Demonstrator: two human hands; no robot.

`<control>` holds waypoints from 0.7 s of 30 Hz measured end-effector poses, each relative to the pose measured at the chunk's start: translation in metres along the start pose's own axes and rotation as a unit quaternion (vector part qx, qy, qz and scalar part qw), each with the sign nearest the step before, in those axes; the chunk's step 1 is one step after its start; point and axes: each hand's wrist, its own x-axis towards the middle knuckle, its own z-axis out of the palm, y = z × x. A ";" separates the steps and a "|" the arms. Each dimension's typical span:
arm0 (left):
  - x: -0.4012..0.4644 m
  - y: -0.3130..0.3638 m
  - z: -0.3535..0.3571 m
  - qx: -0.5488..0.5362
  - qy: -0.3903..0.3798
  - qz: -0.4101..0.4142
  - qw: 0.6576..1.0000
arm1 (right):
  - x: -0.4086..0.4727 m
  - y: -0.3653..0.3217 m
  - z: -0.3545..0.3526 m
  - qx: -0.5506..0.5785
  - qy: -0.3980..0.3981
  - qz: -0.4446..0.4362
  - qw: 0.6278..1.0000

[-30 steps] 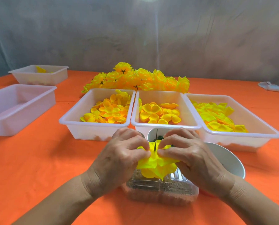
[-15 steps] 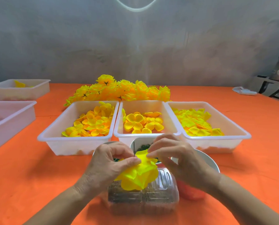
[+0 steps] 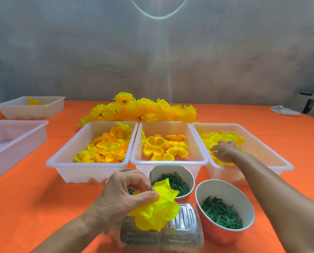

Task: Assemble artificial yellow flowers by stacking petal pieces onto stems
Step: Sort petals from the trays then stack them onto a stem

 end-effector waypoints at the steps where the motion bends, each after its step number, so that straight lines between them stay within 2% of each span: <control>1: 0.000 0.001 0.000 0.003 0.000 0.001 1.000 | 0.004 -0.001 0.002 -0.021 -0.021 0.008 1.000; 4: 0.000 0.002 -0.001 0.007 -0.002 -0.005 1.000 | 0.007 -0.006 0.010 -0.064 -0.071 0.038 0.995; 6: -0.001 0.001 -0.001 0.009 0.001 -0.005 1.000 | 0.007 -0.009 0.012 -0.062 -0.035 0.049 0.996; 13: -0.001 -0.001 0.000 0.018 0.009 0.013 1.000 | 0.014 0.005 0.011 0.095 0.094 0.014 0.991; 17: -0.001 0.000 0.000 0.028 0.013 0.018 0.999 | 0.022 0.007 0.013 0.156 0.113 0.047 0.980; 21: -0.001 0.000 0.000 0.031 0.017 0.026 0.999 | 0.027 0.013 0.009 0.286 0.187 0.065 0.938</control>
